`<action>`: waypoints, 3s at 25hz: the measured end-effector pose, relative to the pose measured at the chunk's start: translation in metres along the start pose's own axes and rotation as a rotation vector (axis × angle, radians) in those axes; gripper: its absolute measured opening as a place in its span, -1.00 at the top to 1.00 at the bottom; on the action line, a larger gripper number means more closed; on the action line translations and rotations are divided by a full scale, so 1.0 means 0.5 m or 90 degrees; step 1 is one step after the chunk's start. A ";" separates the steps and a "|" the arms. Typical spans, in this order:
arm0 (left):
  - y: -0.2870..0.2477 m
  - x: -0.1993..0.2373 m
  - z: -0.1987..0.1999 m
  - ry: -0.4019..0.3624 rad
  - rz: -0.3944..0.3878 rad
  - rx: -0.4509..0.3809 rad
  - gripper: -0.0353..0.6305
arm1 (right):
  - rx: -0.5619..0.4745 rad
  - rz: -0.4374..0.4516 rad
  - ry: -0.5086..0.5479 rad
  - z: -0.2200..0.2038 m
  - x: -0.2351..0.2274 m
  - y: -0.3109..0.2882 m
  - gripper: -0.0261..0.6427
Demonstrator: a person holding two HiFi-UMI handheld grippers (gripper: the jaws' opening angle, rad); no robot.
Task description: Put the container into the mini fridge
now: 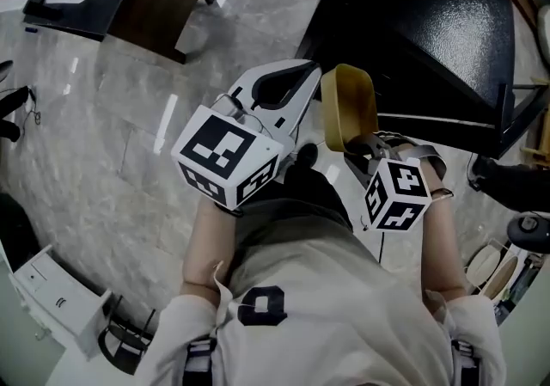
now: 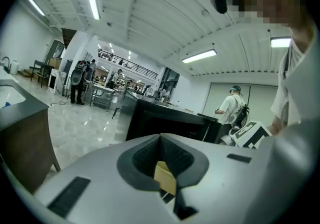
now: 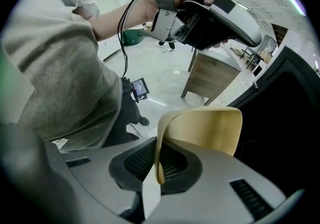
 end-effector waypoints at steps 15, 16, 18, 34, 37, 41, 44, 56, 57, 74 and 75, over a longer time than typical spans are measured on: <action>0.033 0.064 -0.116 -0.093 0.106 0.185 0.72 | 0.050 -0.009 -0.025 -0.044 -0.065 -0.133 0.83; 0.035 0.065 -0.117 -0.100 0.104 0.190 0.72 | 0.057 -0.018 -0.030 -0.048 -0.069 -0.139 0.83; 0.039 0.064 -0.118 -0.110 0.100 0.197 0.72 | 0.069 -0.032 -0.044 -0.054 -0.077 -0.150 0.83; 0.084 0.116 -0.140 -0.143 0.084 0.251 0.72 | 0.123 -0.112 -0.111 -0.074 -0.195 -0.252 0.83; 0.085 0.110 -0.142 -0.148 0.079 0.261 0.72 | 0.131 -0.133 -0.107 -0.085 -0.213 -0.280 0.83; 0.091 0.103 -0.145 -0.157 0.075 0.271 0.72 | 0.138 -0.144 -0.104 -0.098 -0.233 -0.310 0.83; 0.094 0.097 -0.153 -0.158 0.076 0.281 0.72 | 0.145 -0.161 -0.103 -0.111 -0.255 -0.327 0.83; 0.105 0.096 -0.170 -0.145 0.100 0.297 0.72 | 0.173 -0.212 -0.094 -0.140 -0.320 -0.378 0.83; 0.107 0.097 -0.169 -0.141 0.105 0.295 0.72 | 0.173 -0.215 -0.093 -0.141 -0.325 -0.381 0.83; 0.113 0.109 -0.186 -0.117 0.119 0.308 0.72 | 0.157 -0.256 -0.091 -0.156 -0.403 -0.393 0.83; 0.113 0.110 -0.185 -0.118 0.120 0.308 0.72 | 0.156 -0.261 -0.091 -0.155 -0.408 -0.394 0.82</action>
Point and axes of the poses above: the fingertips, and each gripper's own axes: y backward along the fingers, x to its left, z out of its top, the point moved 9 cm from there along y, backward along the fingers, and after that the axes turned 3 degrees about y, right-handed, at the moved point
